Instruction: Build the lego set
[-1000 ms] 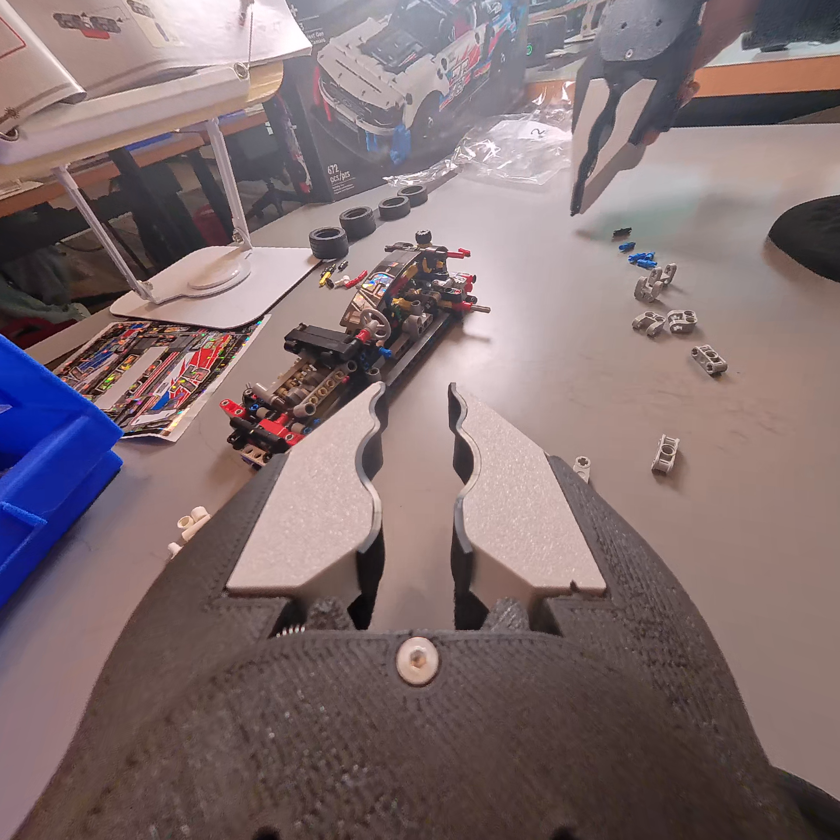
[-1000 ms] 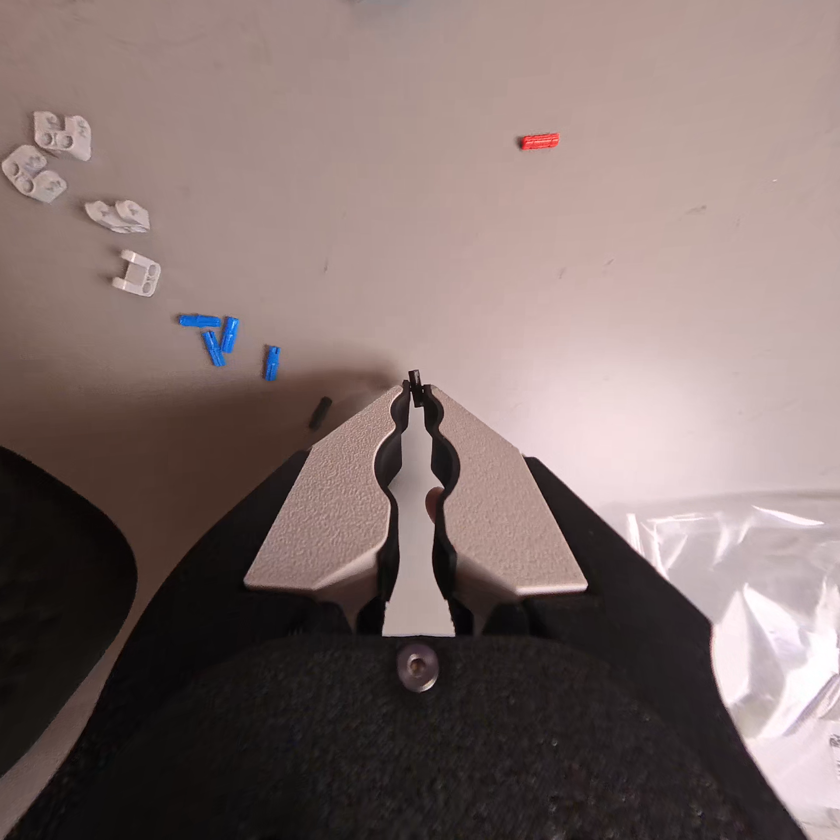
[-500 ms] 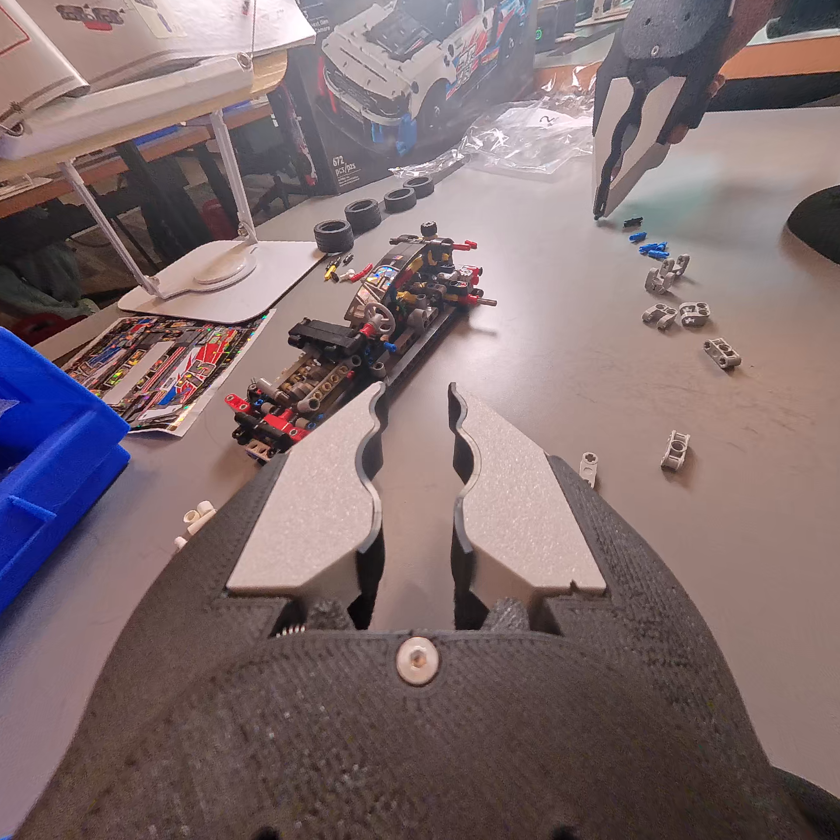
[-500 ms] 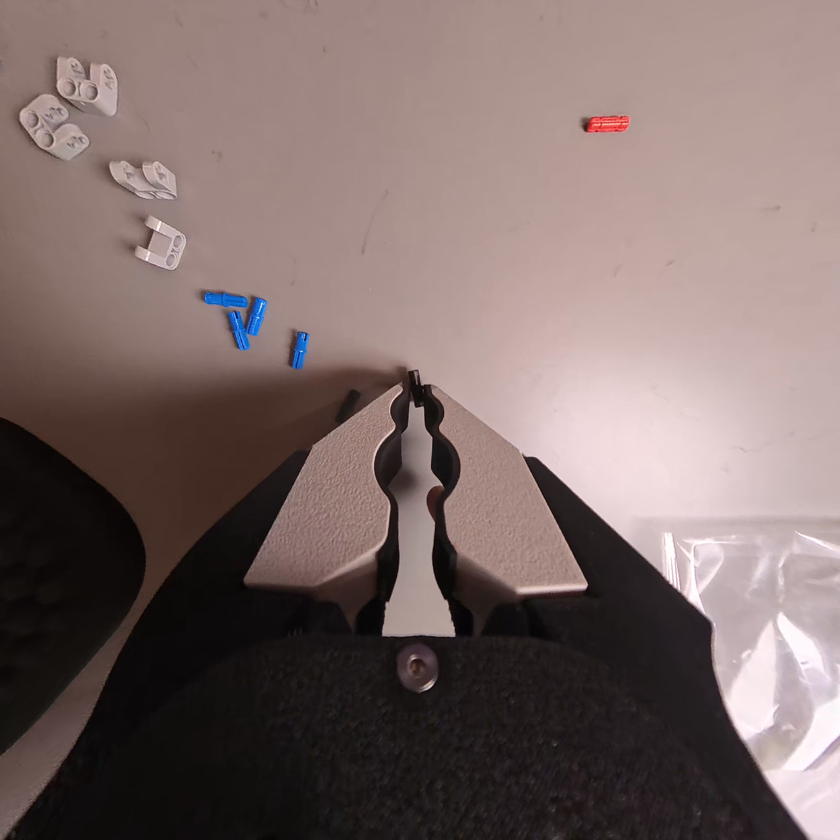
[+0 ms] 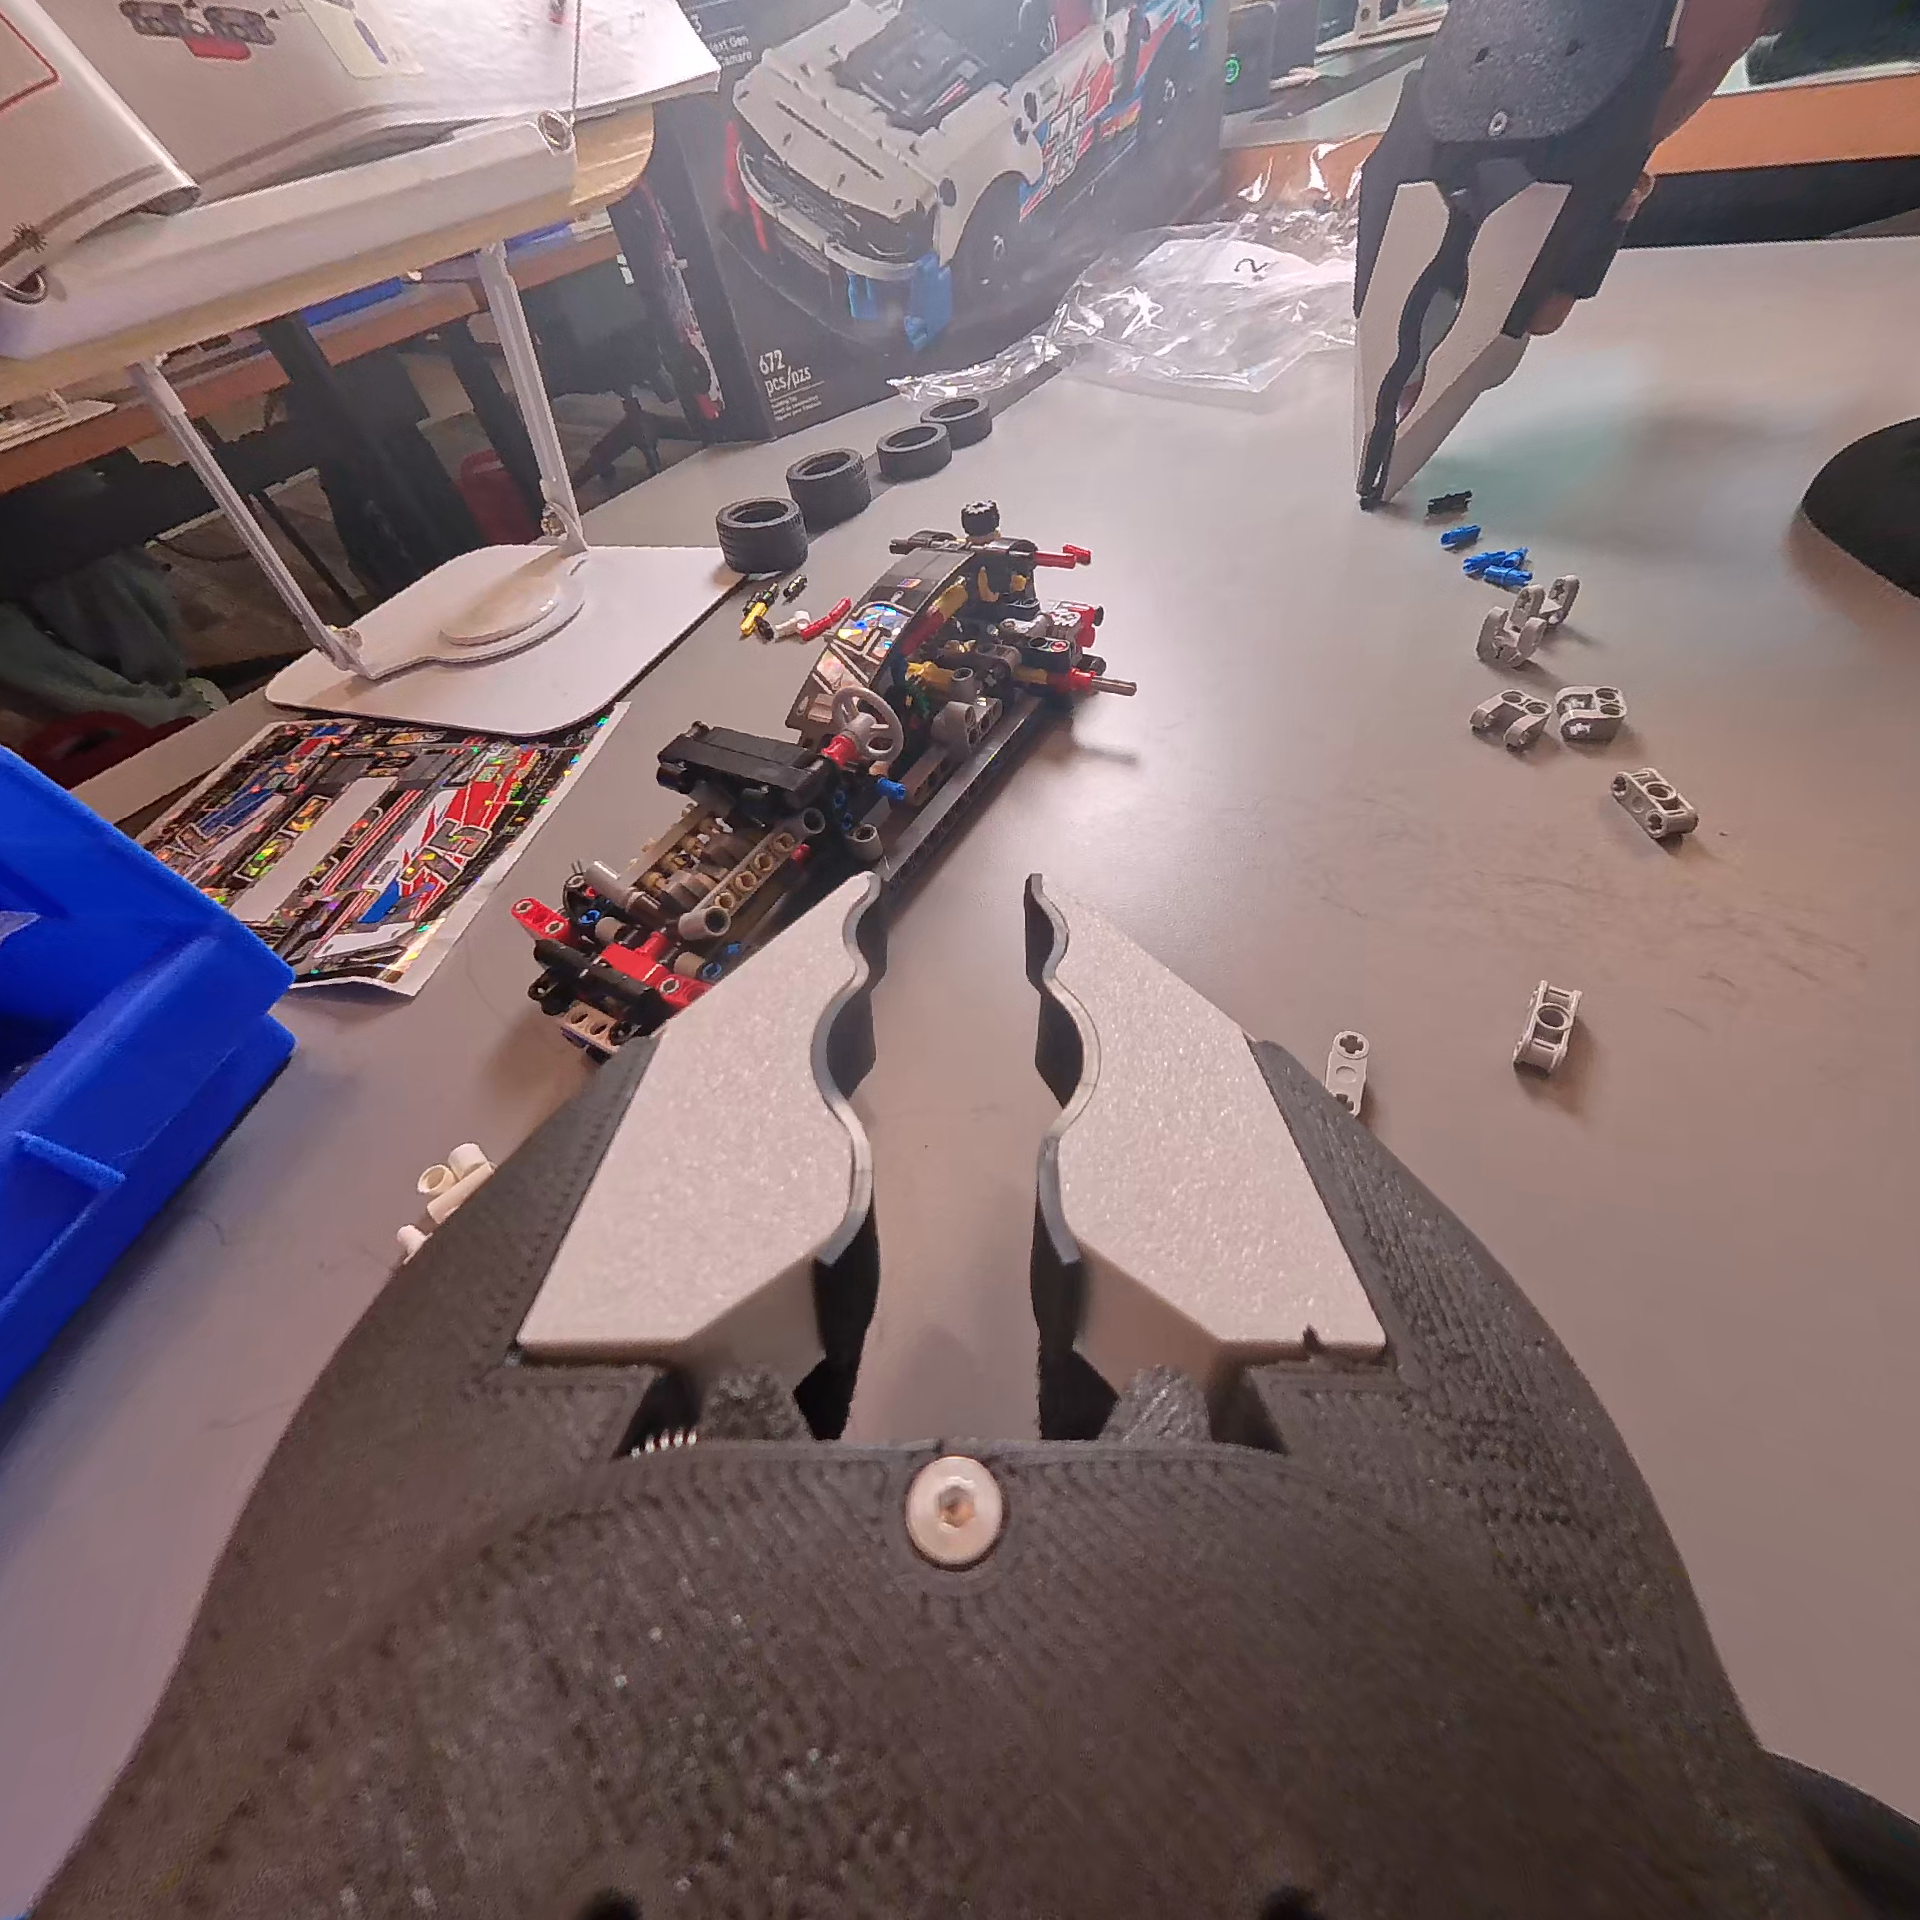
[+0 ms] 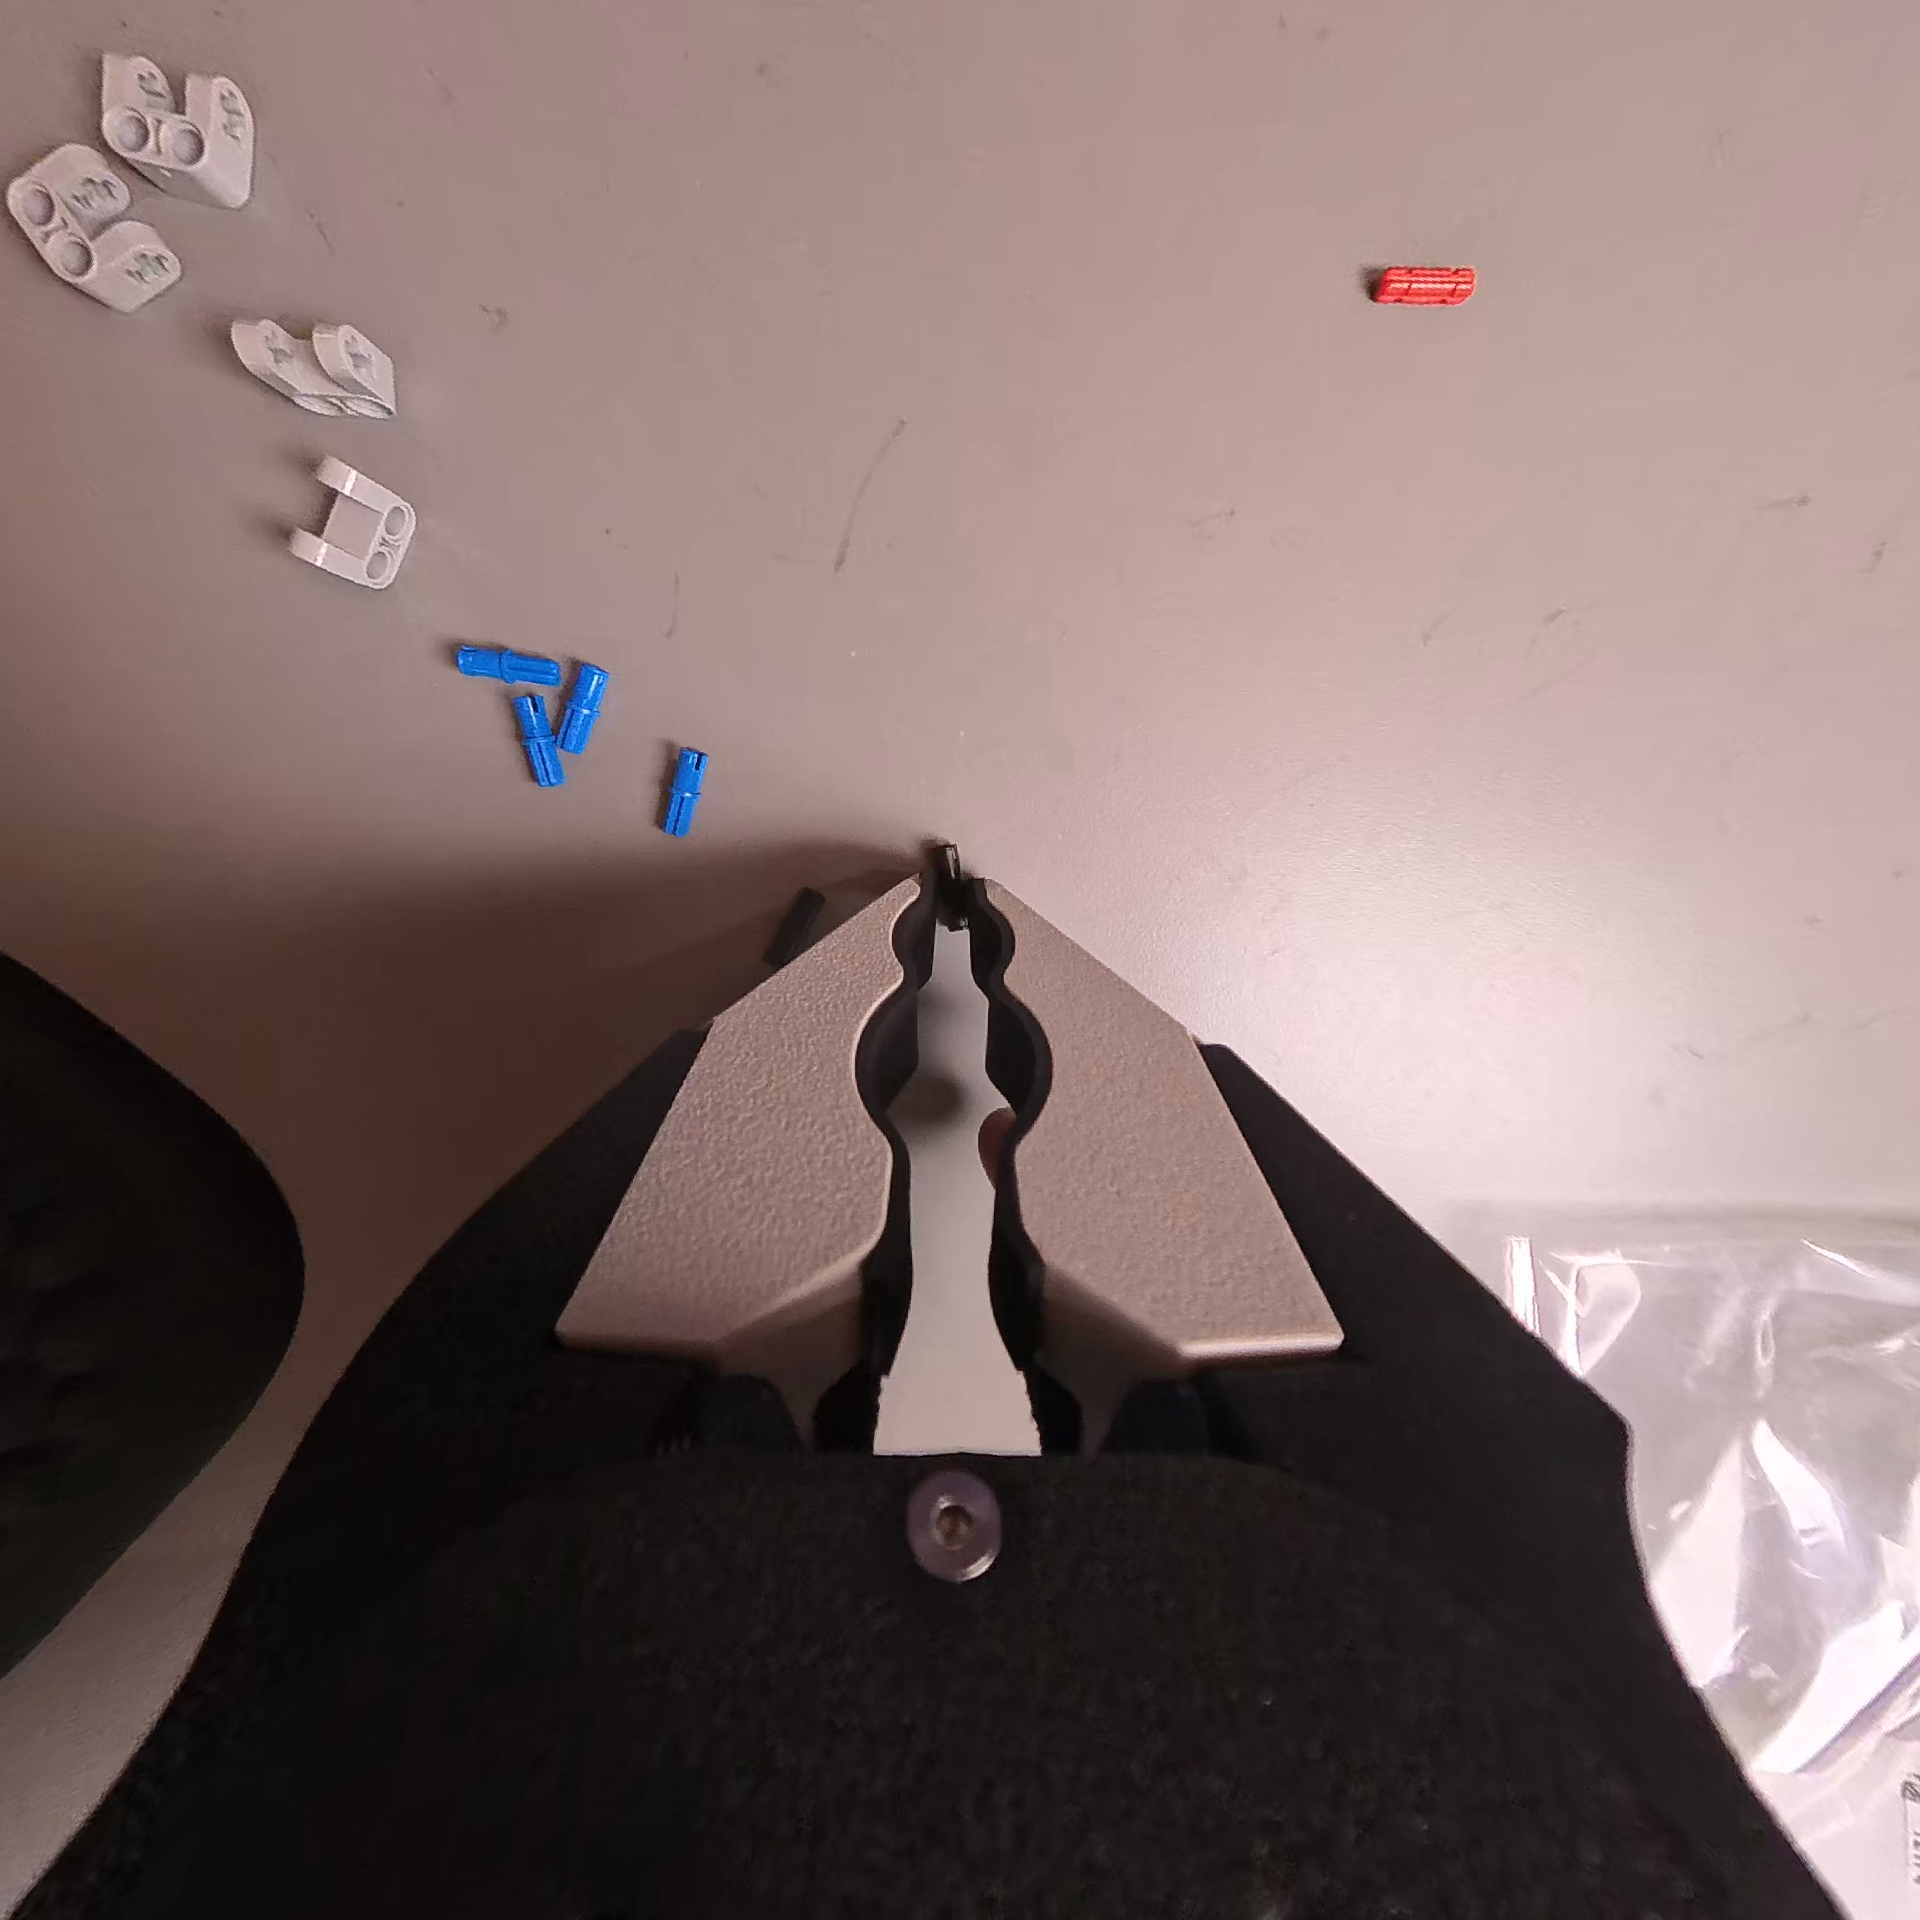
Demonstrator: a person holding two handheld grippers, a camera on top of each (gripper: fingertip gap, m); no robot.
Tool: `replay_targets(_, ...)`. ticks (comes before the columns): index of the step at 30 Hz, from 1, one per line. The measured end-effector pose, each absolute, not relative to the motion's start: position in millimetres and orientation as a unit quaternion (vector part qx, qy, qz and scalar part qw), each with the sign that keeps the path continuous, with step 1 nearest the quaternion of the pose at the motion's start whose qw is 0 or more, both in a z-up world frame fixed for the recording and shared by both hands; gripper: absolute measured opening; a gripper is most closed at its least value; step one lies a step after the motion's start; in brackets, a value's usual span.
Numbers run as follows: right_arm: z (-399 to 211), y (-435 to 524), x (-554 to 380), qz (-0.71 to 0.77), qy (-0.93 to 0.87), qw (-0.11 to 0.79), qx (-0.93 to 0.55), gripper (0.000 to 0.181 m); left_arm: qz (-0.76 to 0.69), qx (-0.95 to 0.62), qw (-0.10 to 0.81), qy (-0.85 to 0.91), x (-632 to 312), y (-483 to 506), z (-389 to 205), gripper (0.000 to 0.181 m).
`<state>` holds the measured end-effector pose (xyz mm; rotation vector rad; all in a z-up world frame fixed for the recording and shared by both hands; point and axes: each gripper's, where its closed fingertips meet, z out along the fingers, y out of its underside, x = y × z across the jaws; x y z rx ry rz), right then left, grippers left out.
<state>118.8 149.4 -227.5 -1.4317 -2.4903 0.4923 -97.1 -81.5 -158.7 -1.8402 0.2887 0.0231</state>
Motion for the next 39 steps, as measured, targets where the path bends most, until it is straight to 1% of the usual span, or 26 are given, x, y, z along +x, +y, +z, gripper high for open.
replay_targets(11,-227,149,119,0.169,-0.848,0.118,-0.489,0.004,0.008,-0.793,0.596,0.127,-96,-82,-159,0.024)
replay_targets(18,-225,147,115,0.181,-0.846,0.120,-0.487,0.008,0.009,-0.793,0.596,0.128,-96,-82,-159,0.024)
replay_targets(20,-210,148,105,0.203,-0.838,0.141,-0.486,0.008,0.007,-0.793,0.596,0.127,-96,-82,-159,0.024)
replay_targets(25,-156,164,55,0.251,-0.811,0.226,-0.477,0.008,0.002,-0.794,0.595,0.128,-95,-81,-160,0.024)
replay_targets(29,-141,177,6,0.260,-0.803,0.256,-0.470,0.012,0.001,-0.792,0.598,0.124,-96,-81,-159,0.024)
replay_targets(33,-156,189,-43,0.256,-0.806,0.252,-0.470,0.013,-0.002,-0.791,0.600,0.118,-98,-82,-158,0.025)
replay_targets(39,-197,204,-93,0.235,-0.820,0.214,-0.476,0.014,-0.010,-0.789,0.604,0.111,-100,-82,-156,0.025)
